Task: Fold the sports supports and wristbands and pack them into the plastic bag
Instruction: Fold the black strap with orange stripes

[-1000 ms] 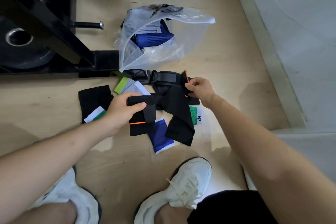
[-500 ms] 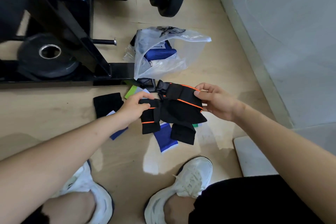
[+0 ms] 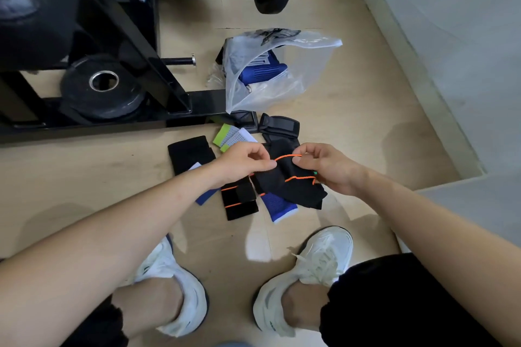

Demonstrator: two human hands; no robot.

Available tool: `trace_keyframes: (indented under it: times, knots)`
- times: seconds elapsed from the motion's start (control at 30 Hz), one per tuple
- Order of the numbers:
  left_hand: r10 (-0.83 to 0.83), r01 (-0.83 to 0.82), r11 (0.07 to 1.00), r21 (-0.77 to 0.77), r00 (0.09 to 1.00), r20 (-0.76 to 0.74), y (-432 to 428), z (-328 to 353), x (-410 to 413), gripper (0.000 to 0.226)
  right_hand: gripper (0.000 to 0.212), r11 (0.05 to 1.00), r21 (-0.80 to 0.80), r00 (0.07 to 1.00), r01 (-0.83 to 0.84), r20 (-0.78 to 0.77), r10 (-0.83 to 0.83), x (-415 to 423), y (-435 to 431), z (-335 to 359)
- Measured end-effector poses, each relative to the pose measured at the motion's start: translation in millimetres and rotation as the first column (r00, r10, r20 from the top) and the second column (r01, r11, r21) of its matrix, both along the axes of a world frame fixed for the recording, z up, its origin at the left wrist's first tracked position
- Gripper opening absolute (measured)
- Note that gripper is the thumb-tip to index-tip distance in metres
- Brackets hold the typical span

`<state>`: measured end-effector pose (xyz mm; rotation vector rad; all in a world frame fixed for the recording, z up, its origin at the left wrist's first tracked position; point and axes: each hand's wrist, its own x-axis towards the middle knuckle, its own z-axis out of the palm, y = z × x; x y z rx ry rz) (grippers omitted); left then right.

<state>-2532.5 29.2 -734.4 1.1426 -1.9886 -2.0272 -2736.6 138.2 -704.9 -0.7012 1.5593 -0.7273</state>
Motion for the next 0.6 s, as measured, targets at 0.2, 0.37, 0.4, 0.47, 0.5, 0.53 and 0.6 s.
trace_keyframes:
  times: [0.2, 0.37, 0.4, 0.47, 0.5, 0.53, 0.6]
  knots:
    - [0.213, -0.209, 0.968, 0.141, 0.977, -0.019, -6.8, -3.4, -1.3, 0.018, 0.017, 0.999, 0.008, 0.992, -0.033, 0.124, 0.031, 4.8, -1.1, -17.3]
    - [0.331, -0.321, 0.927, 0.192, 0.943, -0.024, -12.1, -2.2, -1.5, 0.017, 0.023, 0.971, -0.025, 0.969, -0.238, 0.067, 0.239, 8.9, 3.2, -22.0]
    - [0.330, -0.321, 0.928, 0.188, 0.944, -0.018, -14.5, -2.7, -0.2, 0.017, 0.019, 0.961, -0.017, 0.961, -0.275, 0.018, 0.276, 9.3, 4.1, -20.6]
    - [0.318, -0.312, 0.933, 0.180, 0.948, -0.008, -19.0, -4.7, 3.9, 0.018, 0.017, 0.941, 0.032, 0.933, -0.337, -0.119, 0.339, 7.2, 4.6, -21.0]
    - [0.314, -0.307, 0.935, 0.179, 0.949, -0.009, -20.9, -5.9, 6.3, 0.018, 0.019, 0.928, 0.054, 0.904, -0.369, -0.212, 0.372, 4.7, 3.9, -23.7]
    - [0.308, -0.302, 0.937, 0.176, 0.951, -0.010, -22.1, -6.0, 9.2, 0.018, 0.021, 0.901, 0.063, 0.847, -0.428, -0.320, 0.425, 2.4, 3.5, -25.7]
    - [0.277, -0.273, 0.948, 0.162, 0.961, -0.003, -23.5, -8.7, 15.8, 0.015, 0.021, 0.845, 0.102, 0.717, -0.524, -0.483, 0.503, -0.9, 2.2, -29.9]
